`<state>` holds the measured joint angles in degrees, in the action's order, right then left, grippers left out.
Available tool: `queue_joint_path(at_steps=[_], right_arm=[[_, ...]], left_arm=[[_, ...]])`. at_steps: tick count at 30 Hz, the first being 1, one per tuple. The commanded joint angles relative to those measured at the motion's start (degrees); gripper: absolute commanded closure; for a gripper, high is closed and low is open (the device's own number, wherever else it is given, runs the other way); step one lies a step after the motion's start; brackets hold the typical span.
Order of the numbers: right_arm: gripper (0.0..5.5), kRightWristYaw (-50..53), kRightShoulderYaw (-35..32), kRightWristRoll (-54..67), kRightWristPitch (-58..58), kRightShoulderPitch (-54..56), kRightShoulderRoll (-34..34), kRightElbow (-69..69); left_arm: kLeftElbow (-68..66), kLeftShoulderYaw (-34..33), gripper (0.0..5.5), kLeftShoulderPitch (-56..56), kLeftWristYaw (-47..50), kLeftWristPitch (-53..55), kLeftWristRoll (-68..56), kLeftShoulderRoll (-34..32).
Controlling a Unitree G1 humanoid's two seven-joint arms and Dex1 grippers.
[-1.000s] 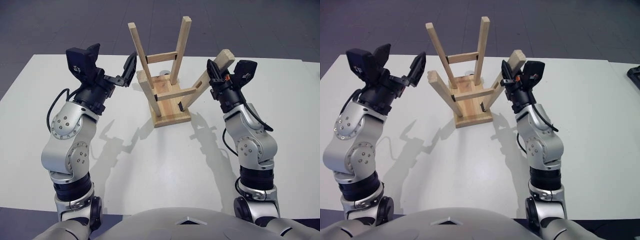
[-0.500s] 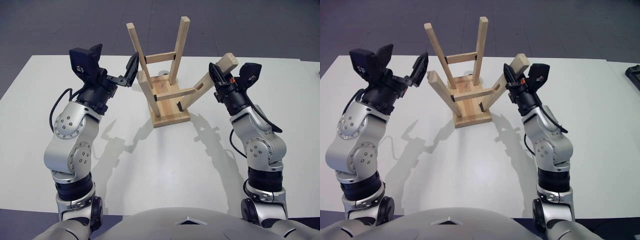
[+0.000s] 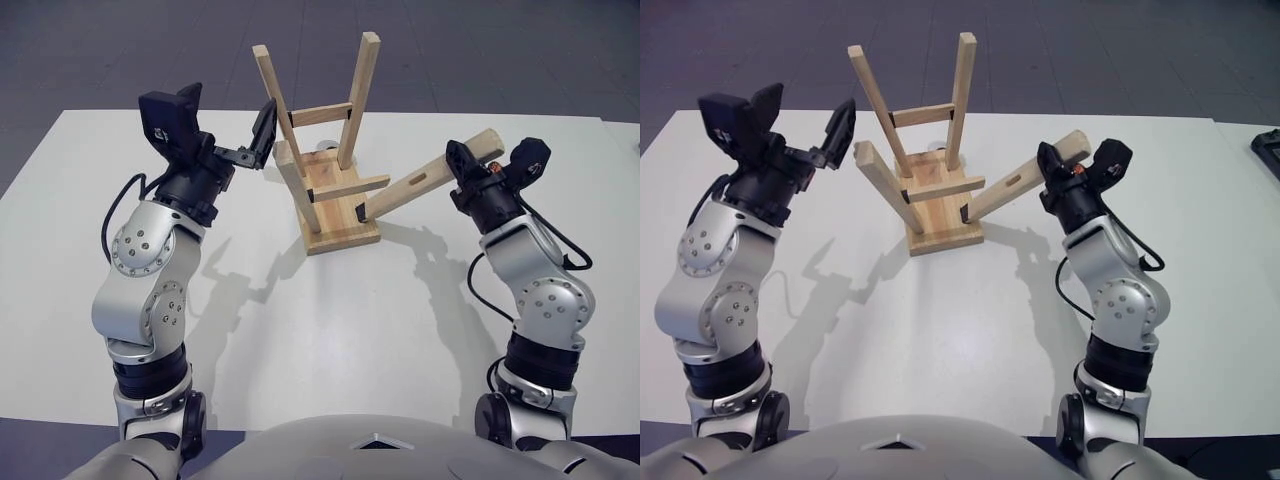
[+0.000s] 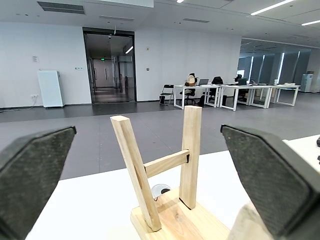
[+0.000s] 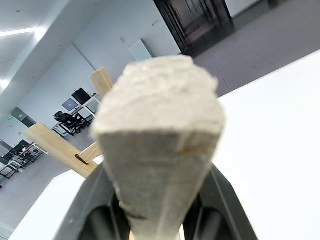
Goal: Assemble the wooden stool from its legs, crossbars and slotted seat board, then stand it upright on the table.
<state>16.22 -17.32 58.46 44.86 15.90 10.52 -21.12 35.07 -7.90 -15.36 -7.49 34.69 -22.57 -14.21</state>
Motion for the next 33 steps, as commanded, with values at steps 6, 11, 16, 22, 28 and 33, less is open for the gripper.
queue_joint_path(at_steps=[6,11,16,22,28,33], right_arm=[[4.48,7.76,1.35,1.12,7.72,2.52,1.02,1.99],[4.48,7.54,2.40,-1.44,9.99,4.51,4.30,2.23],[4.48,7.76,2.07,-1.09,12.40,6.06,5.82,2.61],[4.48,8.93,1.92,-0.99,15.07,8.28,6.28,2.15],[4.48,10.07,0.89,-0.76,16.06,10.37,5.53,1.50],[4.48,11.46,-0.12,0.55,16.29,11.60,4.49,0.63]], left_arm=[[-1.74,1.04,0.10,-1.43,0.22,-0.80,0.93,0.31],[-1.67,1.62,0.10,-1.18,0.31,-0.74,1.39,0.12],[-1.42,1.44,0.10,-0.70,0.64,-0.79,1.48,0.20],[-1.00,1.81,0.10,-0.30,1.49,-0.73,1.82,0.64],[-0.79,1.91,0.10,-0.16,2.05,-0.50,1.78,0.72],[-0.71,1.66,0.10,-0.01,2.03,-0.18,1.56,0.43]])
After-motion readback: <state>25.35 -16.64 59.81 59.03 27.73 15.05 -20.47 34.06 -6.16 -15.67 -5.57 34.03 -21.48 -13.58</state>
